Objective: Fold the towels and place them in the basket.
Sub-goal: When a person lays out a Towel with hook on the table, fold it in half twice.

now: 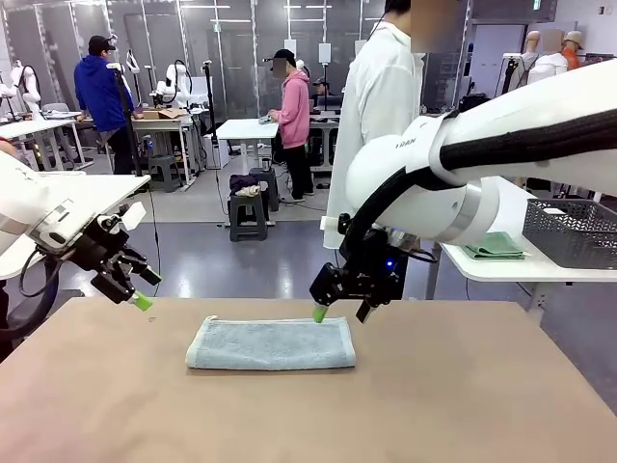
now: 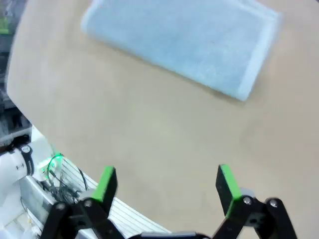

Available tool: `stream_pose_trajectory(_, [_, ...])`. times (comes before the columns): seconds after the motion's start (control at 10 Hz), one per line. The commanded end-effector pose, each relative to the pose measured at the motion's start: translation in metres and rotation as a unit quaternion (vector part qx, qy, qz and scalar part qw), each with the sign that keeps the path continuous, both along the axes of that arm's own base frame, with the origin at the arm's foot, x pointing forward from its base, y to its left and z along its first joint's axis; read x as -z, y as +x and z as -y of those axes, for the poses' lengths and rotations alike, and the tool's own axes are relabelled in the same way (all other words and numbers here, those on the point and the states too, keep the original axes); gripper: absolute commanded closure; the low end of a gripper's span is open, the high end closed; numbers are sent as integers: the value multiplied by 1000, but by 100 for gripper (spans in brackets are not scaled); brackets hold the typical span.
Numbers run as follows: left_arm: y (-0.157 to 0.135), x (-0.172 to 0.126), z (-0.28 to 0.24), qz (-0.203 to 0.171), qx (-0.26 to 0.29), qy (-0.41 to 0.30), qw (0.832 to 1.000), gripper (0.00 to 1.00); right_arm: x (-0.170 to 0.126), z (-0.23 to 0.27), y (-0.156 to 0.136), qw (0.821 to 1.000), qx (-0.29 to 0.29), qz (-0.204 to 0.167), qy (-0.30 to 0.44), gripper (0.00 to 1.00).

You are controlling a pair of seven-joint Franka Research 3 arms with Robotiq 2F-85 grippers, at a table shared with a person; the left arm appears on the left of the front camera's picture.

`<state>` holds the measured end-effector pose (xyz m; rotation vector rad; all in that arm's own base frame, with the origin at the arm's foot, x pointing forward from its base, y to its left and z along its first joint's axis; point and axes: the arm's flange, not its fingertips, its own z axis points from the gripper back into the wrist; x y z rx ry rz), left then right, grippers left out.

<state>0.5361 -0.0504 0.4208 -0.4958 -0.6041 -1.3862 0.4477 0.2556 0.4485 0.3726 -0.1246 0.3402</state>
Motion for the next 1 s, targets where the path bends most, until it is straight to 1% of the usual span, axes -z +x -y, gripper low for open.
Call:
stream_pose_trajectory(0.0, [6, 2, -5, 3, 15, -23, 1000, 0, 5, -11, -11, 983, 180, 3, -29, 0])
stream_pose_trajectory(0.1, [5, 1, -6, 0, 15, -24, 1000, 0, 8, -13, -10, 978, 207, 3, -33, 0])
stream_pose_trajectory(0.2, [6, 3, -7, 2, 17, -32, 999, 0, 12, -8, -3, 977, 212, -18, -8, 0])
stream_pose_trajectory(0.3, [8, 4, -9, 1, 19, -34, 999, 0, 15, -1, 8, 978, 203, -42, 3, 0])
stream_pose_trajectory(0.4, [10, 7, -11, 4, 23, -42, 999, 0, 18, 14, 21, 981, 190, -47, 22, 0])
stream_pose_trajectory(0.5, [10, 9, -14, 8, 26, -49, 998, 0, 20, 25, 29, 982, 175, -60, 43, 0])
stream_pose_trajectory(0.6, [9, 10, -16, 15, 34, -58, 998, 0, 21, 29, 32, 983, 162, -66, 51, 0])
stream_pose_trajectory(0.7, [8, 9, -16, 14, 33, -55, 998, 0, 17, 30, 32, 982, 168, -61, 57, 0])
stream_pose_trajectory(0.8, [4, 8, -9, 5, 15, -29, 999, 0, 22, 22, 25, 980, 189, -50, 31, 0])
stream_pose_trajectory(0.9, [4, 8, -9, 5, 15, -29, 999, 0, 22, 22, 25, 980, 189, -50, 31, 0])
